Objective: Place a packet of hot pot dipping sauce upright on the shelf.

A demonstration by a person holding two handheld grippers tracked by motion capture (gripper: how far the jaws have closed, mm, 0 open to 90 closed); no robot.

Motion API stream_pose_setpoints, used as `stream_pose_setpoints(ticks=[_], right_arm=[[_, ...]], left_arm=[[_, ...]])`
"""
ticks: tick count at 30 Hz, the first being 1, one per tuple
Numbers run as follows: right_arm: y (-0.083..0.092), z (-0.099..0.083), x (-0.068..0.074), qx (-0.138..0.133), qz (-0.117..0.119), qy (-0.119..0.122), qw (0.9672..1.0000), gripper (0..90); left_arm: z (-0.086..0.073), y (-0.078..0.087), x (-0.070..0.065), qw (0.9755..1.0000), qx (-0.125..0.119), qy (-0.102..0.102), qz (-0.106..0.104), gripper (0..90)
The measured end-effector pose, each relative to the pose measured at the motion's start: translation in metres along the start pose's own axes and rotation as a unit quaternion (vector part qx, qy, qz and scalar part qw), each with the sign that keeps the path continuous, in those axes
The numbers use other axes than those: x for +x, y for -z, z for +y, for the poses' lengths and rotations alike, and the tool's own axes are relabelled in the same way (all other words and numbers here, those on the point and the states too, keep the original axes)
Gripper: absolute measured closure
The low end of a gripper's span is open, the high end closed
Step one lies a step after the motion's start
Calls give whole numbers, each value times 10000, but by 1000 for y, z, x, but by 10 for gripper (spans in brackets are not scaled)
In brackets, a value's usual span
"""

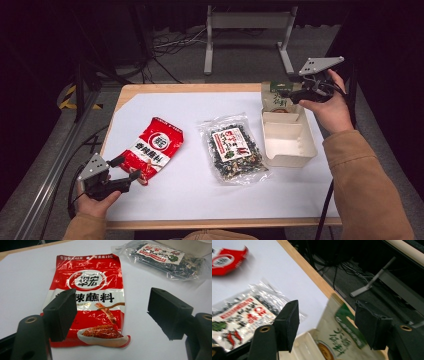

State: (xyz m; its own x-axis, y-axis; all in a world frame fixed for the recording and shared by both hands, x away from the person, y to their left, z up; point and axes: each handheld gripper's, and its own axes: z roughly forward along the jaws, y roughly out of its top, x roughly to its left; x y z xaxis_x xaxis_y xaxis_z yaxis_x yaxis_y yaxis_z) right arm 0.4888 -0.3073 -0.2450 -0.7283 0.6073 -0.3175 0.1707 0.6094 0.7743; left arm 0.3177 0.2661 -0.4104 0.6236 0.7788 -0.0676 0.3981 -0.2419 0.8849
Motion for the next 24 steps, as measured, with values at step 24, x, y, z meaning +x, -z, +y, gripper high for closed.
stream_pose_setpoints(ticks=[24], right_arm=[[15, 12, 76, -194, 1064, -847, 9905, 374]], left_arm=[[2, -3, 1, 10000, 64, 25, -5, 240]])
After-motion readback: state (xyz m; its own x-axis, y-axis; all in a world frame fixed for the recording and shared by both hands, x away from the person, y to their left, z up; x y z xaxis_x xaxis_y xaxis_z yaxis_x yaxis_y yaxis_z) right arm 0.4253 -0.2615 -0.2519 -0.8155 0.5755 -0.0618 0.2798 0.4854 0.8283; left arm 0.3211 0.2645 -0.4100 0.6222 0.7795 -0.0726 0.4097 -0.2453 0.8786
